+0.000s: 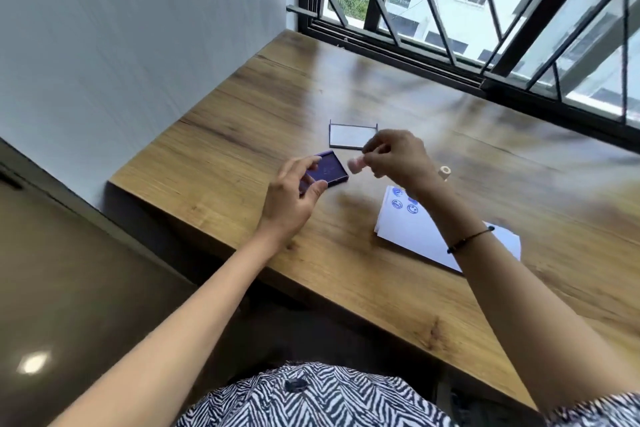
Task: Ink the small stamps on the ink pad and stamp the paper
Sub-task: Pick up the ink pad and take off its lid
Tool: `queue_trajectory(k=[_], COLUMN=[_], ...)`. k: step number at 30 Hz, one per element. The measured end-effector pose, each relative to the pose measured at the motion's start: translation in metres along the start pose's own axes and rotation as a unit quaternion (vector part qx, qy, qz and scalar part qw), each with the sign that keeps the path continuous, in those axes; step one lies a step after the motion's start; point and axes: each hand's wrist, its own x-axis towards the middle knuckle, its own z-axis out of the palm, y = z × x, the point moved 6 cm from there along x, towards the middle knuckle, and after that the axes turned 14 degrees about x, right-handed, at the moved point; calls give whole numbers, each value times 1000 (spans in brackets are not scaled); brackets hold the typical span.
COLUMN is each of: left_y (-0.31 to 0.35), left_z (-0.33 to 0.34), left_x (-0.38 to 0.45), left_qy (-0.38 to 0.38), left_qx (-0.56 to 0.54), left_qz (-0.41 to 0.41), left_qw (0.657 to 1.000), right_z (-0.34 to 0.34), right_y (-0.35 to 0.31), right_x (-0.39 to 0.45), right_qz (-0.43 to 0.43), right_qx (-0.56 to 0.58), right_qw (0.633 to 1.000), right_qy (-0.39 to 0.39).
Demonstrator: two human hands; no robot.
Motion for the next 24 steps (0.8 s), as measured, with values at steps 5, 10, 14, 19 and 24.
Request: queue_trajectory(k=[5, 10, 14, 19, 24], left_y=[-7, -17, -21, -36, -66], left_z=[4, 1, -2, 0, -7], left_x=[4, 0, -4, -7, -15], left_qy=[-61, -63, -38, -30, 53], left_qx=[-98, -125, -126, -194, -211], left_qz=[-86, -108, -103, -155, -214], left_qw=[990, 984, 986, 968, 952], right_z=[32, 46, 58, 57, 54], right_y=[-8, -3, 1, -5, -25], right_x=[-17, -23, -27, -19, -3], right_qz=[35, 53, 69, -20, -183], right_qx=[258, 266, 288, 165, -87], right_qw=[960, 955, 944, 983, 979], right_qy=[-99, -120, -146, -72, 0])
